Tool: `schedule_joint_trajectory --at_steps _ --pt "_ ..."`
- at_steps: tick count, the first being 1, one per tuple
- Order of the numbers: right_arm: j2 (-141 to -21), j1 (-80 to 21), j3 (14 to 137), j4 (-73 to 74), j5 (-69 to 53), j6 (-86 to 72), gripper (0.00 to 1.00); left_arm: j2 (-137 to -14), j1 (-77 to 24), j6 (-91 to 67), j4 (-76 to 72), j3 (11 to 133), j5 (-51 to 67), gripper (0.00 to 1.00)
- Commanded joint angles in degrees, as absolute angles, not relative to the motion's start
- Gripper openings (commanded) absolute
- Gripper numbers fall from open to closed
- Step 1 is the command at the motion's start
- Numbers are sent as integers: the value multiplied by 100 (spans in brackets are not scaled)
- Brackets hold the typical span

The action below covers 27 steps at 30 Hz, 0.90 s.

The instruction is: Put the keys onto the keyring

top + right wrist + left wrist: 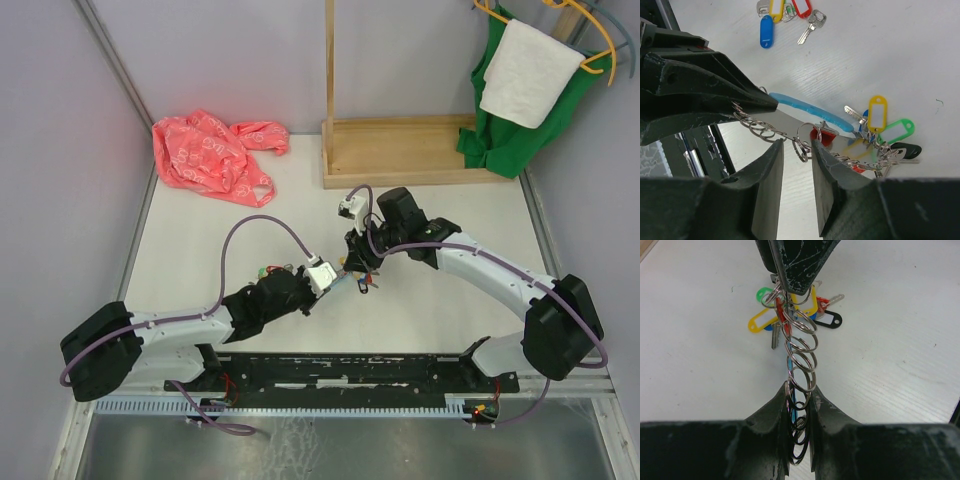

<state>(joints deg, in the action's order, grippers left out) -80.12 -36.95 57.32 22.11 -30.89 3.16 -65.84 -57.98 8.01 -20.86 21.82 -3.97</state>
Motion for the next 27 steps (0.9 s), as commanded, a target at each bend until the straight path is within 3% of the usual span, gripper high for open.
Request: schedule_joint_trajectory --at_steps 1,10,15,23,27 --pt "-7920 -3667 5851 2240 -3259 439 35 -6595 -5836 953 -2233 2421 -369 3" --pt "-7830 -3668 5870 2258 -3393 341 18 -6636 -5841 897 -2215 2440 -400 3" --pt "-7875 -3665 5863 2220 -3372 212 15 -6676 -5842 874 -2214 2461 -370 3" --pt "-7845 -3665 5807 2219 -3003 145 1 -6625 -5851 743 -2188 2472 -369 4" --pt "-7631 -3665 5604 1929 -2750 156 1 -6593 -5845 546 -2188 2445 -284 7"
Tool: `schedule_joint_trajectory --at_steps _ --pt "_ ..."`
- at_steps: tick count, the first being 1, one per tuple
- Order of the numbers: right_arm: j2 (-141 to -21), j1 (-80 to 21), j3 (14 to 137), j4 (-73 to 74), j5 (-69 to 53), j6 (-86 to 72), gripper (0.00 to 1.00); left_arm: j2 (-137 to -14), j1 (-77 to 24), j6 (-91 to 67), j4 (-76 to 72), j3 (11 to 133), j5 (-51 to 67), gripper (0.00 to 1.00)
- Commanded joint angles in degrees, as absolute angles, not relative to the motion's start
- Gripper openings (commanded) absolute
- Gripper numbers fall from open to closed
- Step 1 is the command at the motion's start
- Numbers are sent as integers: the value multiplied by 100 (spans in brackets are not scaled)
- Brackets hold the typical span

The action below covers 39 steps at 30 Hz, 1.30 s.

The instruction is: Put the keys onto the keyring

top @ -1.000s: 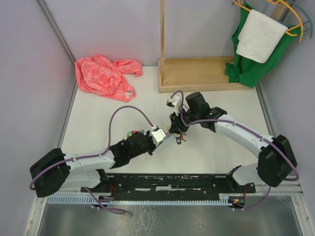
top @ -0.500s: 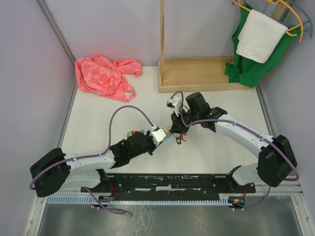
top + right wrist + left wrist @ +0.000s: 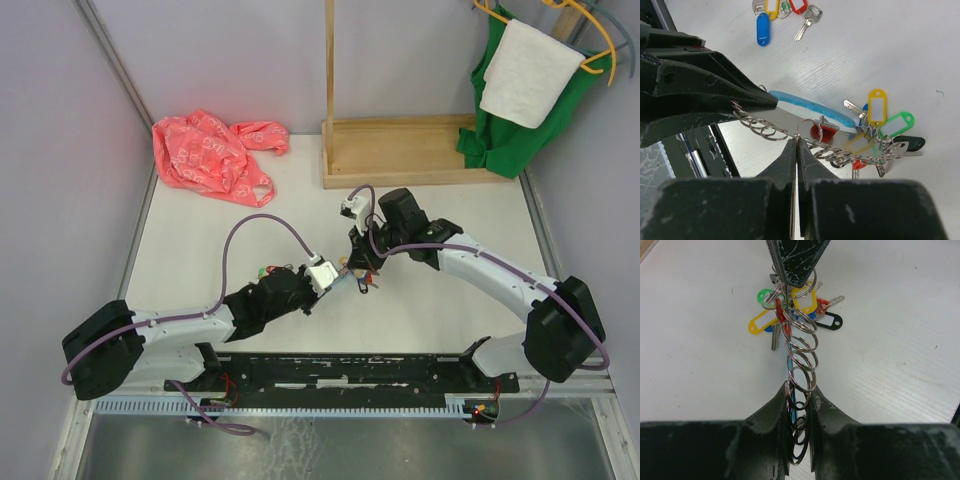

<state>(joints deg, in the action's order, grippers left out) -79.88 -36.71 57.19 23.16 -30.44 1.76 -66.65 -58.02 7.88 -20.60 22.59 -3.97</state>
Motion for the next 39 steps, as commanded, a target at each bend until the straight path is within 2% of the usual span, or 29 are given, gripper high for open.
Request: schedule_joint_trajectory --at_steps 1,11,21,25,28,33,39 --pt "-7564 -3668 5521 1793 -2721 158 1 -6606 -5852 483 -2188 2452 -253 7" --pt "-6986 -3666 4475 -241 -2829 520 1 -6795 -5922 -253 -2500 2437 140 18" --pt "-7203 -3665 3783 -2161 -3009 663 1 -7146 -6305 -512 -3066 2558 365 39" --pt "-7262 -3657 3801 -2067 -3150 1021 1 -7204 -6336 -643 -3287 2500 446 42" --pt "-7221 -3651 3942 -1469 -3387 1289 1 -7026 -6337 -630 -3234 2392 180 48" --pt "-6912 -3598 4011 -539 -3544 1882 1 -6289 -6344 -387 -2827 2130 -378 60" --pt "-6733 -3537 4018 -496 -3818 2053 1 -5271 -6321 -207 -2791 1837 -667 65"
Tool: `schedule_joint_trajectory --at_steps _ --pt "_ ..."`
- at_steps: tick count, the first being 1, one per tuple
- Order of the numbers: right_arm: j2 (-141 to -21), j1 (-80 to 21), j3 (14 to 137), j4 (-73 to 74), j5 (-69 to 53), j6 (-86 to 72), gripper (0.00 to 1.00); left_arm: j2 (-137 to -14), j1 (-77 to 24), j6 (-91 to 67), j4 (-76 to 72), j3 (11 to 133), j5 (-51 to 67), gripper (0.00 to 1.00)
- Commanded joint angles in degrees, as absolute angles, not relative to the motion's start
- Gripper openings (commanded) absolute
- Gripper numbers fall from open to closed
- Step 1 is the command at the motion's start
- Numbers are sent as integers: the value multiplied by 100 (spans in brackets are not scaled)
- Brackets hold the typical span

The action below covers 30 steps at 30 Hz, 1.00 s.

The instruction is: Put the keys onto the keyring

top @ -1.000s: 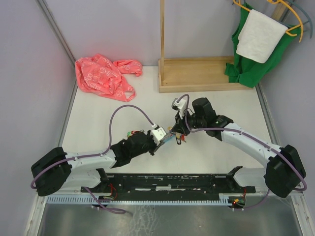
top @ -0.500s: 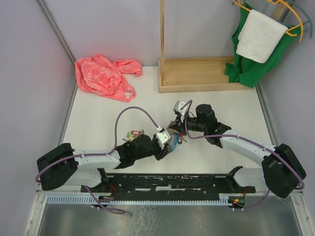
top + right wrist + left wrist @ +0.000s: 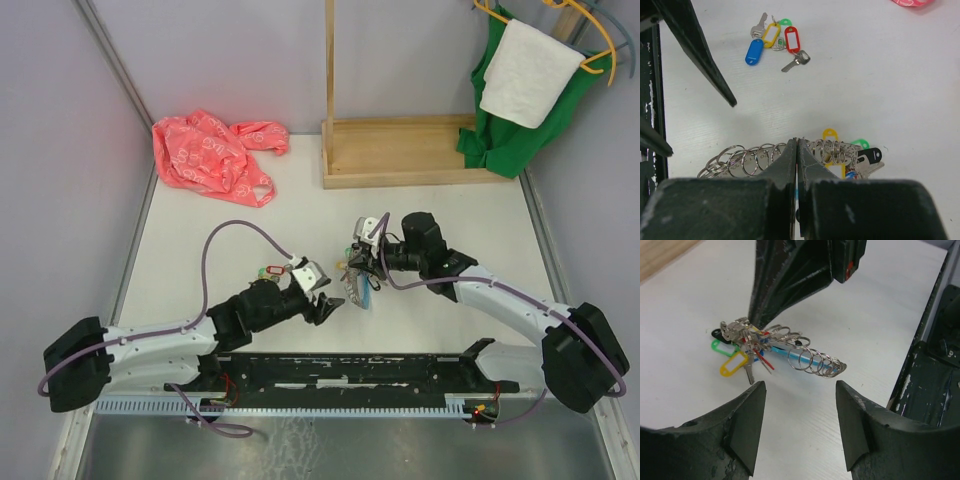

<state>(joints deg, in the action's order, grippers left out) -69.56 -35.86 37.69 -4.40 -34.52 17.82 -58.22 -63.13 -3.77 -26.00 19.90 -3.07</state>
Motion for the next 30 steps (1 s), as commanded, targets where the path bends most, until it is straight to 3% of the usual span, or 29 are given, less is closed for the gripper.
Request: schedule_joint_trajectory --at_steps 1,6,14,23,30 --pt "-6747 -3527 3998 -586 -3910 2029 1 -5172 -6313 -218 -2893 1776 -724 65" --pt "-6841 -3467 3994 -760 -4114 1663 1 -5168 -6085 -318 -3333 1740 -847 64" --pt "-6725 -3384 4029 -671 -4108 1400 1 -5876 -5089 -1261 -3528 2344 182 61" --pt "-6888 -3384 3967 -1109 -4088 1045 1 -6867 -5030 -2348 -3749 2908 979 60" --pt "-6638 -3386 3715 -1823 -3674 484 1 -7261 -5040 -2588 -3616 2857 1187 51"
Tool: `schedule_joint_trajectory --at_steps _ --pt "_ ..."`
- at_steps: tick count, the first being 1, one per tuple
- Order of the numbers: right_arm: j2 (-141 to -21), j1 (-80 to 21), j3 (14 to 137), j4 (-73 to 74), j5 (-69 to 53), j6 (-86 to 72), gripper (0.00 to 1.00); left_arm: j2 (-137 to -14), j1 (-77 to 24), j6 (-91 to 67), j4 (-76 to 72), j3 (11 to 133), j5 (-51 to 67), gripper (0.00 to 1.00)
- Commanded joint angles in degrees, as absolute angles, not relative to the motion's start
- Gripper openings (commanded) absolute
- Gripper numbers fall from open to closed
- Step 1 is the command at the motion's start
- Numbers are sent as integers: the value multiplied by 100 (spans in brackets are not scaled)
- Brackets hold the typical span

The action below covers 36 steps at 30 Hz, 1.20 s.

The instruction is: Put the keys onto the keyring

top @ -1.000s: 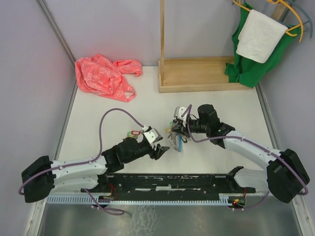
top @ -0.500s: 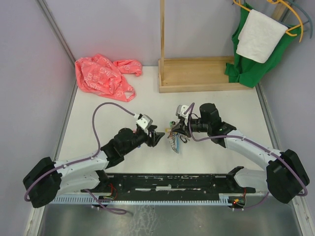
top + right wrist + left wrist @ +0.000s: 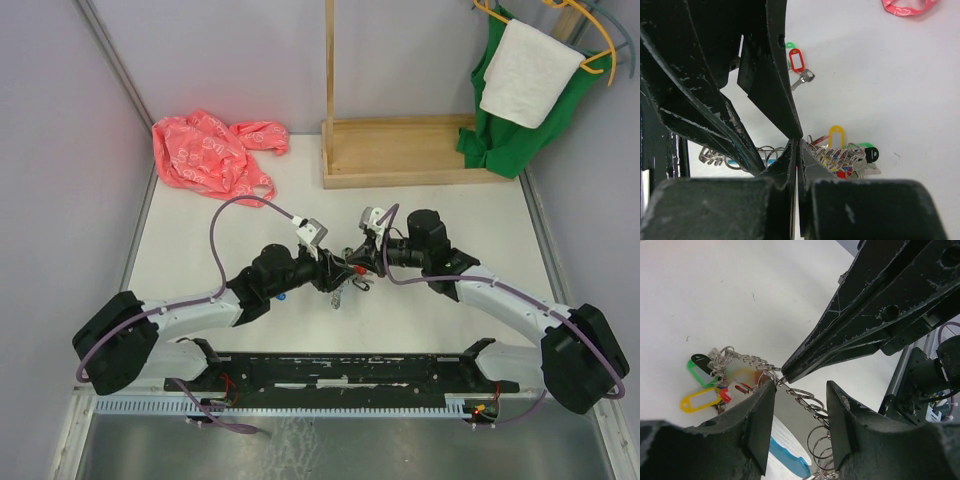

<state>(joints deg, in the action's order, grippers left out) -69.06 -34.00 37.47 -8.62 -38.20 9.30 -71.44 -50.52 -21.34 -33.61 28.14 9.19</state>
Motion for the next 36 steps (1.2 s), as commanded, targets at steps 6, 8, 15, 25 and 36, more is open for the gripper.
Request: schedule_joint_trajectory --at_steps 6,8,15,25,36 --pt "-6506 -3385 3137 -3000 -3450 -78 1 -7324 -5043 -2439 -3367 2703 1060 44" --pt "-6499 -3386 2965 -3201 -3331 -248 1 -7247 -5037 -2272 -3227 2654 983 42" --pt "-6431 -3386 3310 -1944 -2981 -492 1 -6914 -5044 -1741 -2807 2471 856 40" --pt "-6567 -3394 3483 -1573 -2962 -864 1 -7128 -5089 -1486 -2971 2468 1071 37" --pt "-6806 -3549 3883 -699 -2597 -569 1 -7258 -5501 -753 -2742 2634 890 16"
